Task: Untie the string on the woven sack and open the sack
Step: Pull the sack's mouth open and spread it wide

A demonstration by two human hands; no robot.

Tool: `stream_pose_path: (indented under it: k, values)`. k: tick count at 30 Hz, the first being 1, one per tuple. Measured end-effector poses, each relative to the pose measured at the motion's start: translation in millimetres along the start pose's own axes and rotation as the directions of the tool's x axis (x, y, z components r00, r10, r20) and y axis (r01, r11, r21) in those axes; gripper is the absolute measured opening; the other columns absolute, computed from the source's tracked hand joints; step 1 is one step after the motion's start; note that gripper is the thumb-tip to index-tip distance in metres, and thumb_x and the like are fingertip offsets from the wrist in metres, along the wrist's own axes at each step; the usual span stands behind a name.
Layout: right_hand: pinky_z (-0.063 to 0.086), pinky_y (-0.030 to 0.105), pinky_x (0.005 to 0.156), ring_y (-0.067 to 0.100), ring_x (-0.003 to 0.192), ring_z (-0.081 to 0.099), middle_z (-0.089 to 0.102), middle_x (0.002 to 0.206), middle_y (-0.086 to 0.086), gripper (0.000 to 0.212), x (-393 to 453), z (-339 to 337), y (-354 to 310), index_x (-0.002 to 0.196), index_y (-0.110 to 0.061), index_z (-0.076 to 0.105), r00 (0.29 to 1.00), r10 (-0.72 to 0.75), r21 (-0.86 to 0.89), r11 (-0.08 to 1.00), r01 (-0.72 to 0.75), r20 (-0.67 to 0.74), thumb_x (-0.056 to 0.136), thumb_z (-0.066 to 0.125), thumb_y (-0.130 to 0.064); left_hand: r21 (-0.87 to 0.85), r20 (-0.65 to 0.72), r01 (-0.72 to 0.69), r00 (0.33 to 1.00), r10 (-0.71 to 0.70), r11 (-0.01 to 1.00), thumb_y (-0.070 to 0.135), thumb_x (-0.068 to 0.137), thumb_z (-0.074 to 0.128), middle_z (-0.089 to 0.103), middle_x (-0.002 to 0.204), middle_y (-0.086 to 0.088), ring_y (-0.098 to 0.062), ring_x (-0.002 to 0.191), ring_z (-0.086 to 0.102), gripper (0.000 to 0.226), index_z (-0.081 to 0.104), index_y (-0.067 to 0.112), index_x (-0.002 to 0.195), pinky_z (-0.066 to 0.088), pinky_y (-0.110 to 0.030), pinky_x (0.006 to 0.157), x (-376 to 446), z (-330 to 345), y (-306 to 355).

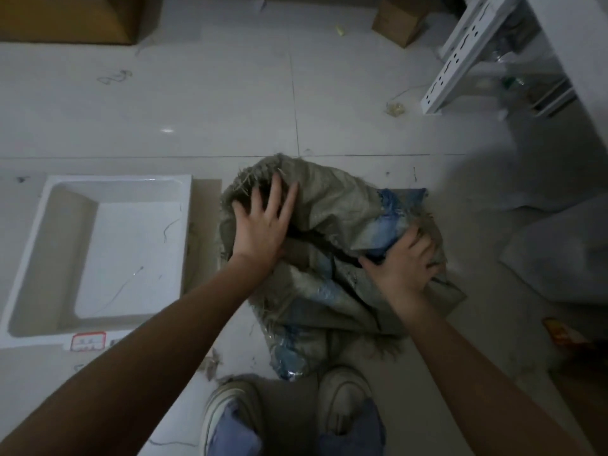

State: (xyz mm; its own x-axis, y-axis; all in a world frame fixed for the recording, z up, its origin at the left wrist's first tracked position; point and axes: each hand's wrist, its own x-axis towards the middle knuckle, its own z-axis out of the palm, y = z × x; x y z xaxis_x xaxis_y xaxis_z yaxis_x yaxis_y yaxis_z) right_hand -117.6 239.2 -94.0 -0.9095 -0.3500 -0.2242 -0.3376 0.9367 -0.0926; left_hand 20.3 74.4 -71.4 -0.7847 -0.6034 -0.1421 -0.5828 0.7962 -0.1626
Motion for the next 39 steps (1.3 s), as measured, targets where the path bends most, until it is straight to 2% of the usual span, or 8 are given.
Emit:
stream_pose_path:
  k: [7, 10, 15, 20, 24, 33, 36, 39]
  values:
    - [0.023, 0.058, 0.108, 0.038, 0.137, 0.026, 0.025, 0.148, 0.020, 0.127, 40, 14, -1, 0.148, -0.017, 0.008, 0.973, 0.174, 0.222, 0.953, -0.205, 0.150, 0.053, 0.075, -0.066, -0.129, 0.225, 0.191, 0.961, -0.159, 0.973, 0.056, 0.078, 0.061, 0.037, 0.143, -0.019, -0.040, 0.125, 0.044, 0.101, -0.009, 0.036, 0.148, 0.036, -0.052, 0.101, 47, 18, -5]
    - [0.030, 0.051, 0.103, 0.036, 0.127, 0.039, 0.042, 0.137, 0.019, 0.072, 50, 27, -1, 0.134, -0.017, 0.039, 0.978, 0.061, 0.041, 0.997, -0.071, 0.201, 0.075, 0.066, -0.049, -0.115, 0.217, 0.205, 0.960, -0.177, 0.972, 0.034, 0.090, 0.046, 0.047, 0.138, -0.016, -0.038, 0.129, 0.036, 0.045, 0.049, 0.026, 0.134, 0.029, -0.048, 0.107, 53, 24, -5]
    - [0.042, 0.026, 0.067, 0.023, 0.082, 0.055, 0.055, 0.088, 0.010, 0.014, 65, 15, -3, 0.093, -0.009, 0.057, 0.950, -0.104, 0.627, 0.771, -0.110, 0.294, 0.091, 0.043, -0.008, -0.372, 0.054, 0.211, 0.977, -0.206, 0.904, 0.024, 0.085, 0.050, 0.045, 0.130, -0.018, -0.035, 0.123, 0.037, 0.038, 0.066, 0.006, 0.114, 0.032, -0.044, 0.105, 43, 10, -28]
    - [0.048, 0.030, 0.074, 0.025, 0.081, 0.063, 0.068, 0.091, 0.010, 0.019, 80, -34, -2, 0.092, -0.006, 0.065, 0.863, -0.285, 0.858, 0.438, -0.269, 0.417, 0.085, 0.048, -0.002, -0.864, 0.335, 0.421, 0.890, -0.310, 0.276, 0.016, 0.087, 0.050, 0.062, 0.086, -0.014, -0.029, 0.087, 0.059, 0.020, 0.065, 0.007, 0.076, 0.048, -0.032, 0.076, 39, -21, -60]
    - [0.055, 0.019, 0.061, 0.013, 0.064, 0.068, 0.074, 0.071, 0.000, 0.020, 87, -46, -14, 0.092, -0.012, 0.064, 0.825, -0.332, 0.887, 0.239, -0.395, 0.457, 0.092, 0.044, -0.005, -0.772, 0.633, 0.577, 0.738, -0.234, -0.268, 0.017, 0.077, 0.054, 0.060, 0.077, -0.010, -0.031, 0.079, 0.058, 0.010, 0.061, 0.013, 0.072, 0.050, -0.034, 0.072, 35, -27, -68]
    - [0.051, 0.030, 0.072, 0.026, 0.084, 0.063, 0.067, 0.097, 0.011, 0.036, 83, -1, -36, 0.103, -0.008, 0.065, 0.686, -0.116, 0.673, 0.367, -0.642, 0.718, 0.095, 0.046, -0.037, -0.535, 0.775, 0.546, 0.621, -0.117, -0.645, 0.014, 0.093, 0.032, 0.058, 0.037, -0.003, -0.017, 0.033, 0.058, 0.056, 0.058, 0.008, 0.044, 0.048, -0.018, 0.039, 22, 14, -55]
    - [0.049, 0.036, 0.085, 0.033, 0.104, 0.060, 0.061, 0.117, 0.022, 0.042, 78, 8, -43, 0.119, 0.003, 0.056, 0.934, 0.007, 0.612, 0.754, -0.239, 0.357, 0.094, 0.045, -0.029, -0.531, 0.832, 0.641, 0.519, -0.196, -0.554, 0.028, 0.094, 0.036, 0.062, 0.075, -0.012, -0.025, 0.067, 0.059, 0.035, 0.058, 0.005, 0.079, 0.051, -0.029, 0.067, 20, 28, -44]
    - [0.046, 0.040, 0.079, 0.030, 0.095, 0.055, 0.058, 0.100, 0.020, 0.018, 57, -11, -52, 0.096, 0.002, 0.058, 0.909, -0.348, 0.410, 0.812, 0.415, -0.231, 0.088, 0.049, -0.011, -0.650, 0.646, 0.755, 0.610, -0.458, 0.087, 0.044, 0.090, 0.043, 0.054, 0.126, -0.022, -0.037, 0.114, 0.052, 0.057, 0.050, -0.002, 0.124, 0.043, -0.045, 0.100, 17, 43, -46]
